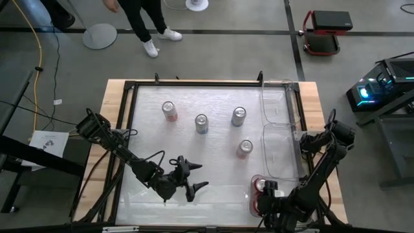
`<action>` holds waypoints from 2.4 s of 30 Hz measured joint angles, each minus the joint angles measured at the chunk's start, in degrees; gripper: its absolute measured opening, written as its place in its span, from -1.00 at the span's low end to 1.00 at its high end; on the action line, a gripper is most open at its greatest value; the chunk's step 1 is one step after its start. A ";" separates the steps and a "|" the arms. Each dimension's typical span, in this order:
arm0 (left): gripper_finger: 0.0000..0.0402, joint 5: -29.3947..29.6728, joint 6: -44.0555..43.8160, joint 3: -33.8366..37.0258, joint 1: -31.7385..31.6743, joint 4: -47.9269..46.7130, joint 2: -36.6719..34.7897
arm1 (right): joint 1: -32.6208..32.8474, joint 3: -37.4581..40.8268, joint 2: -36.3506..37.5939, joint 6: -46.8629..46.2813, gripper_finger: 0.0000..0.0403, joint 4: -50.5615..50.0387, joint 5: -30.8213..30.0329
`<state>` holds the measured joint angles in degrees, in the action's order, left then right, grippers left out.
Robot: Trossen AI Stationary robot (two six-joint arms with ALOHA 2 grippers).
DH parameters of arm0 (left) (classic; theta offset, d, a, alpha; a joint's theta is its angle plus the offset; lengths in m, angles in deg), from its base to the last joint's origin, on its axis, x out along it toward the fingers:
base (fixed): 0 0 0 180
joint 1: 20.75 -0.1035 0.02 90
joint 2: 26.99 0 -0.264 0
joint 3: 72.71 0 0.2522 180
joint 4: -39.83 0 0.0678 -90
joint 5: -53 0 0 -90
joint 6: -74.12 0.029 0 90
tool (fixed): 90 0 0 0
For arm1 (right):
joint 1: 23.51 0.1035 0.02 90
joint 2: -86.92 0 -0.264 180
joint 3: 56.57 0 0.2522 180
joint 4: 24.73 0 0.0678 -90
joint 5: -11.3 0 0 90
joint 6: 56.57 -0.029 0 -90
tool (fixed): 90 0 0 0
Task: Sort soda cans
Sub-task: Put the red-black soda can into the bottom transparent bin, then adjust the bottom transparent bin
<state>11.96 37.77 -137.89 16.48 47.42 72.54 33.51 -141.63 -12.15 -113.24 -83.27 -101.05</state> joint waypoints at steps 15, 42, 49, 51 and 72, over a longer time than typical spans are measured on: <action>0.77 -0.45 -0.44 0.01 -0.04 0.02 0.00 | -1.28 -0.10 0.13 2.78 0.57 0.24 4.22; 0.75 -12.43 -0.21 -2.04 0.02 6.63 5.08 | 5.92 -10.15 8.22 -0.60 0.81 -14.01 -13.14; 0.50 -19.06 13.41 -20.28 -0.82 7.41 20.01 | 10.99 -10.17 8.46 -6.17 0.81 -13.95 -23.55; 0.42 -21.16 16.35 -25.40 -1.71 6.68 23.36 | 11.93 -10.17 8.44 -7.06 0.81 -13.85 -25.98; -0.73 -26.27 14.97 -39.85 -9.19 2.93 38.04 | 13.91 -10.13 8.41 4.65 0.81 1.92 -34.68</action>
<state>-14.31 52.73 -177.74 7.29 50.35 110.58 47.42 -151.76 -3.73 -108.59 -81.35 -135.73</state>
